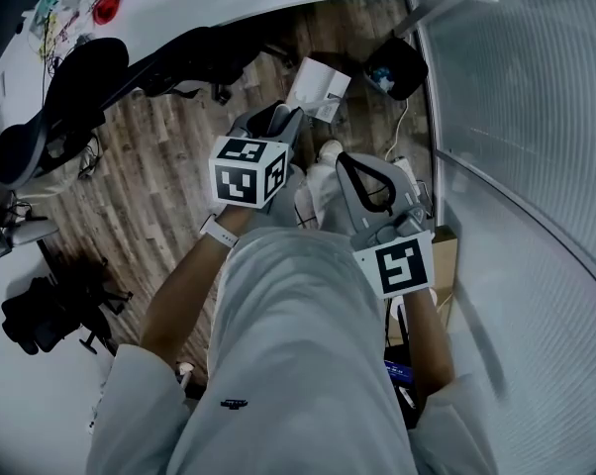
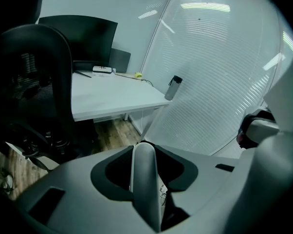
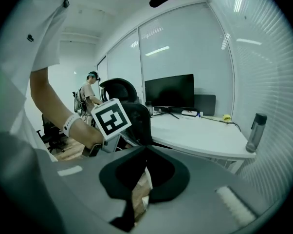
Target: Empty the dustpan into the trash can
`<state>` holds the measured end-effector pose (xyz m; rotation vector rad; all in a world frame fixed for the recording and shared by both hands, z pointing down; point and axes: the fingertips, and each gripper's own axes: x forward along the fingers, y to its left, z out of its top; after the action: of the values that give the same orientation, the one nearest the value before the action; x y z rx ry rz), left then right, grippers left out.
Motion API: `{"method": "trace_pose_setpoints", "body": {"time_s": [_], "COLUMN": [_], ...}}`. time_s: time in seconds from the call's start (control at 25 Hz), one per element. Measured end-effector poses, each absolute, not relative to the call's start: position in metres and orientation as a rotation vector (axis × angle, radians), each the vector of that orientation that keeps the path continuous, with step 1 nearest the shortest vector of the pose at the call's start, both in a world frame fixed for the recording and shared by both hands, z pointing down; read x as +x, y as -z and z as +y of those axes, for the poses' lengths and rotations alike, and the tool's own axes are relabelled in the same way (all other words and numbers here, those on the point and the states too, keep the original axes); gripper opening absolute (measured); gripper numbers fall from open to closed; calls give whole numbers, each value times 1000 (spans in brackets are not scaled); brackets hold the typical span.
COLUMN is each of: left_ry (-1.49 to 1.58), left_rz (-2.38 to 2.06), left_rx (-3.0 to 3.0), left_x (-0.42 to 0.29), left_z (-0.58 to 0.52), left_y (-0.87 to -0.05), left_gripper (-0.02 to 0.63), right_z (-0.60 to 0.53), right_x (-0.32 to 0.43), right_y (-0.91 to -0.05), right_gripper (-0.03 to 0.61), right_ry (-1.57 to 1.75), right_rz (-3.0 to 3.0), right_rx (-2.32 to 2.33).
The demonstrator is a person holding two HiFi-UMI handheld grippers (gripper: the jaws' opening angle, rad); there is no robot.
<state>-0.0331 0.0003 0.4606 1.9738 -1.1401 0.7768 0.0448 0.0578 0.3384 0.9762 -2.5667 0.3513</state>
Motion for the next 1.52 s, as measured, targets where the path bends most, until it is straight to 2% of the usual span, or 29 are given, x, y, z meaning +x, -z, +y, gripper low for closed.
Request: {"method": "trace_pose_setpoints", "body": {"time_s": [0.32, 0.48, 1.0, 1.32, 1.44, 1.52], "left_ry": [-807, -844, -863, -888, -821, -802], "left_rz": [-1122, -1140, -1150, -1115, -1045, -1012], "left_rx": [1947, 1926, 1908, 1918, 1927, 1931], "left_x": [-29, -32, -34, -17, -7, -5], "left_z": [-9, -7, -7, -5, -1, 3], "left_y": [-499, -508, -531, -537, -543, -540], "left_gripper": [133, 130, 130, 135, 150, 193], "right_z": [47, 47, 58, 53, 52, 52], "right_x": [55, 58, 53, 56, 58, 57], "right_y": [-318, -319, -329, -317, -318, -319], "right_gripper": [11, 11, 11, 11, 11, 11], "right_ry": [-663, -708, -548, -619, -575, -560], "right_rz": [-2741, -2757, -2684, -2766, -2736, -2723], "right_rx": [1118, 1090, 1006, 1037, 1042, 1031]}}
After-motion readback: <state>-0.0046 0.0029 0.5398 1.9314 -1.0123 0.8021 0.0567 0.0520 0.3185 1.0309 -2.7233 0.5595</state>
